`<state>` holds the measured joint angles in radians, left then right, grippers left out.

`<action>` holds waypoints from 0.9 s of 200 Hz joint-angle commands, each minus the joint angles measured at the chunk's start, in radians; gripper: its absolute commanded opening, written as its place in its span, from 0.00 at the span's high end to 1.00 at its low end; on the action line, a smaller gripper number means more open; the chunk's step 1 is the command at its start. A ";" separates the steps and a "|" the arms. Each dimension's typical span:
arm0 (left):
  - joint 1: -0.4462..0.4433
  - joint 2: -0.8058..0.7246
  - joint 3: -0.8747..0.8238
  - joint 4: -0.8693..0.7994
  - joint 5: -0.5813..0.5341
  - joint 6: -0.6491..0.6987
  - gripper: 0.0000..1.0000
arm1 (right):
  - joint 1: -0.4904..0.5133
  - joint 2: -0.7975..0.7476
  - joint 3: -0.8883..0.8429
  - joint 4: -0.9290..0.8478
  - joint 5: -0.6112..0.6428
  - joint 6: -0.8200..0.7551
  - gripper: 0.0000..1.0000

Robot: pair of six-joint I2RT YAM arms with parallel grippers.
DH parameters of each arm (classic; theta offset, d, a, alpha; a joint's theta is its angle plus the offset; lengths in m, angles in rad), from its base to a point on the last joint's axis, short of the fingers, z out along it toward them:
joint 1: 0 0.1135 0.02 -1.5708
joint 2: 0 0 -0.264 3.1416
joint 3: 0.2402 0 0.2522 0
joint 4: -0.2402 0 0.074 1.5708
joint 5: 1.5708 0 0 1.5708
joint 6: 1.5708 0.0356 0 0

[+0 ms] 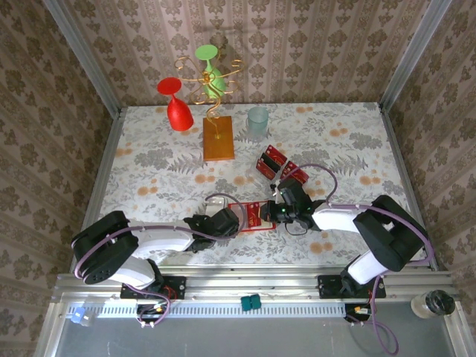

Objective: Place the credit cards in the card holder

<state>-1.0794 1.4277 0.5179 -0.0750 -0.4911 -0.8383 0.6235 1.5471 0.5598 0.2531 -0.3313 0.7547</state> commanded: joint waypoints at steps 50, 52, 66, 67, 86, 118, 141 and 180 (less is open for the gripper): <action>-0.005 0.025 0.019 -0.035 -0.018 0.006 0.00 | -0.002 0.093 0.045 -0.221 -0.099 -0.032 0.96; -0.005 0.025 0.019 -0.035 -0.018 0.006 0.00 | -0.002 0.093 0.049 -0.225 -0.099 -0.035 0.94; -0.006 0.026 0.017 -0.033 -0.018 0.005 0.00 | -0.003 0.066 0.071 -0.283 -0.088 -0.068 0.81; -0.005 0.026 0.016 -0.033 -0.018 0.005 0.00 | -0.003 0.062 0.071 -0.288 -0.087 -0.071 0.80; -0.005 0.029 0.015 -0.026 -0.017 0.003 0.00 | -0.002 -0.007 0.101 -0.388 -0.028 -0.116 0.70; -0.007 0.036 0.010 -0.020 -0.014 0.000 0.00 | -0.002 -0.094 0.150 -0.502 0.054 -0.167 0.74; -0.007 0.038 0.011 -0.019 -0.017 0.001 0.00 | 0.001 -0.080 0.191 -0.527 0.066 -0.188 0.85; -0.007 0.039 0.006 -0.017 -0.019 -0.002 0.00 | 0.045 0.001 0.265 -0.542 0.107 -0.208 0.94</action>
<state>-1.0798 1.4410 0.5182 -0.0566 -0.4988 -0.8387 0.6369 1.5002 0.7776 -0.2283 -0.2764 0.5785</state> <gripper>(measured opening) 0.999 0.065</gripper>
